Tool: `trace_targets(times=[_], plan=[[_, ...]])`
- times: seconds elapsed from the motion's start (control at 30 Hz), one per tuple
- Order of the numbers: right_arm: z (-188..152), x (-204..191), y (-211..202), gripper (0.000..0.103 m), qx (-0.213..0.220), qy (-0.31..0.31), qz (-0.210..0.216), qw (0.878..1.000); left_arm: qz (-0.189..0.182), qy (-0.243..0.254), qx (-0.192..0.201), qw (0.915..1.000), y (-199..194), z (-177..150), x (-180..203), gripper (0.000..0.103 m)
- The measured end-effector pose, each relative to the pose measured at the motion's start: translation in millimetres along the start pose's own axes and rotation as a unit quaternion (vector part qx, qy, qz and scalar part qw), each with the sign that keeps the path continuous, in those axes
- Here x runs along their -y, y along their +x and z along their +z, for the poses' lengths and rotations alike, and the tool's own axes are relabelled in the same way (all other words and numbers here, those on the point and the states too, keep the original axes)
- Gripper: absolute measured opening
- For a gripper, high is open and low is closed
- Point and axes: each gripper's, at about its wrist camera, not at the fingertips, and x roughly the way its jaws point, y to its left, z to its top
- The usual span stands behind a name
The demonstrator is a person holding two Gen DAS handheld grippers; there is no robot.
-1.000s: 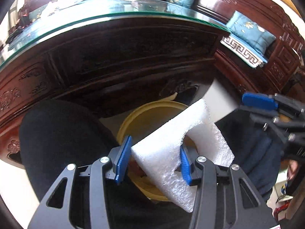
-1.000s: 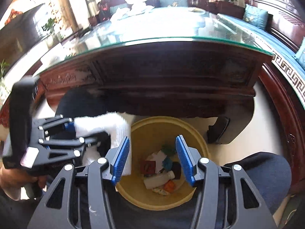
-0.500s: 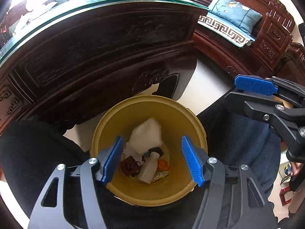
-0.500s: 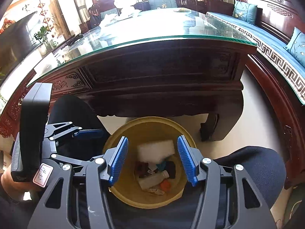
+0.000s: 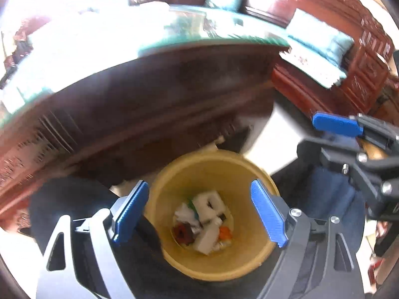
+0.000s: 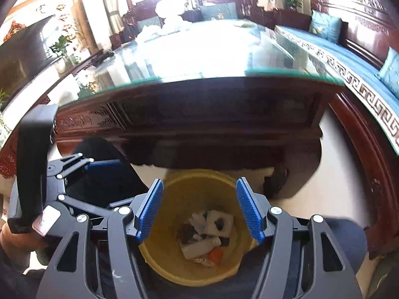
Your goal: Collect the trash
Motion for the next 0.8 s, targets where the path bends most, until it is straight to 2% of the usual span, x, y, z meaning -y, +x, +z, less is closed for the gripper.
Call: trace_targets(times=[0.13,0.3,0.43,0.53,0.8], plan=[[36.9,-8.3,0.2,0.066,0.035,-0.007,0.003,0.999,0.03,-0.017,0.037,0.9987,-20.4,29.9,-21.5,0.084],[84.0,-12.0,5.2,0.076,0.066,-0.007,0.005,0.998,0.07,-0.028,0.084,0.9936,-45.2,72.5,-46.2,0.097],[125.4,-17.8,12.9,0.086,0.091,-0.016,0.002,0.996,0.086,-0.036,0.117,0.9887,-59.9,103.5,-62.0,0.099],[152.0,-19.2,23.4,0.094,0.098,-0.021,-0.004,0.995,0.097,-0.044,0.129,0.9859,-62.9,124.8,-75.5,0.099],[208.8,-13.9,76.4,0.095,0.076,-0.018,-0.021,0.997,0.135,-0.06,0.125,0.9812,-45.1,168.5,-117.3,0.099]])
